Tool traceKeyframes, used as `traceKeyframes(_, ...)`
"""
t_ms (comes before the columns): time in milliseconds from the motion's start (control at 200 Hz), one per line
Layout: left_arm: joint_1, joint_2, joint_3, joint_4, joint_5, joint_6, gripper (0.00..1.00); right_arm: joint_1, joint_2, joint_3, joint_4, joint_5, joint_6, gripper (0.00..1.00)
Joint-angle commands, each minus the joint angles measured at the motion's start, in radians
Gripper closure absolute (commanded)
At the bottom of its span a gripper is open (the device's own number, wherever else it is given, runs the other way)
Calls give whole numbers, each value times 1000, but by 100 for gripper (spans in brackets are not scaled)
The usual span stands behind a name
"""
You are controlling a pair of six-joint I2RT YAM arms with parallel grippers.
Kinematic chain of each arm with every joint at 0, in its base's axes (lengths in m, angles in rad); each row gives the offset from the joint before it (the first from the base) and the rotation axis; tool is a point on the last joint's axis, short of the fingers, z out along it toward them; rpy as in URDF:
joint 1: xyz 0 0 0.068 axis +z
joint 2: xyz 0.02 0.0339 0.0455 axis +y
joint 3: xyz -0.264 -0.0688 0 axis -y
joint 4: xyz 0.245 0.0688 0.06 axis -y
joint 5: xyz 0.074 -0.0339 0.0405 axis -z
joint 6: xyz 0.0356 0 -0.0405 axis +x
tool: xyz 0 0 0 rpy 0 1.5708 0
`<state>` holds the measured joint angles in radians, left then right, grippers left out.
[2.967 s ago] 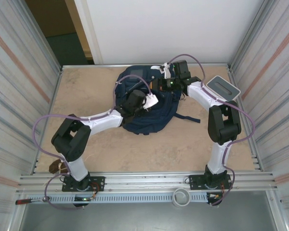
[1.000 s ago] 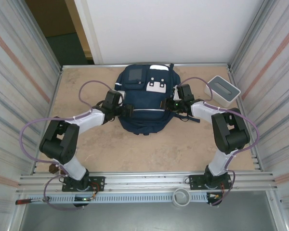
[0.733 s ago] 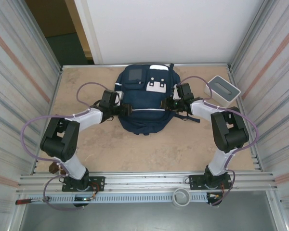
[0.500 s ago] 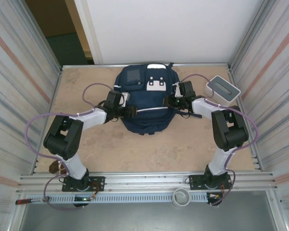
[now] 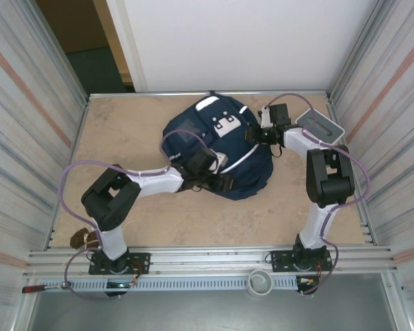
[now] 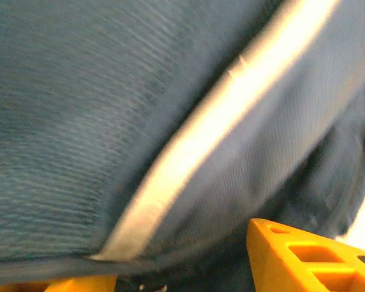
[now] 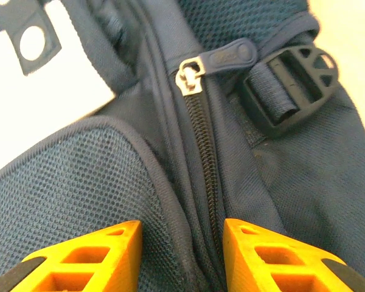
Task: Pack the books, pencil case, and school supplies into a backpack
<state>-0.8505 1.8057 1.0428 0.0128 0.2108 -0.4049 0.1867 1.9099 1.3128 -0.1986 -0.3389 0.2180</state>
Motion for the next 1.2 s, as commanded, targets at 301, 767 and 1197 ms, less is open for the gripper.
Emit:
traceKeyframes(301, -77, -208, -13, -40, 31, 269, 34, 76, 198, 388, -236, -154, -93, 54)
traceKeyframes(767, 91, -436, -99, -71, -23, 1136, 29, 36, -189, 77, -126, -112, 25, 45)
traceKeyframes(1197, 113, -186, -16, -160, -11, 1576, 30, 31, -504, -417, 11, -143, 166, 46)
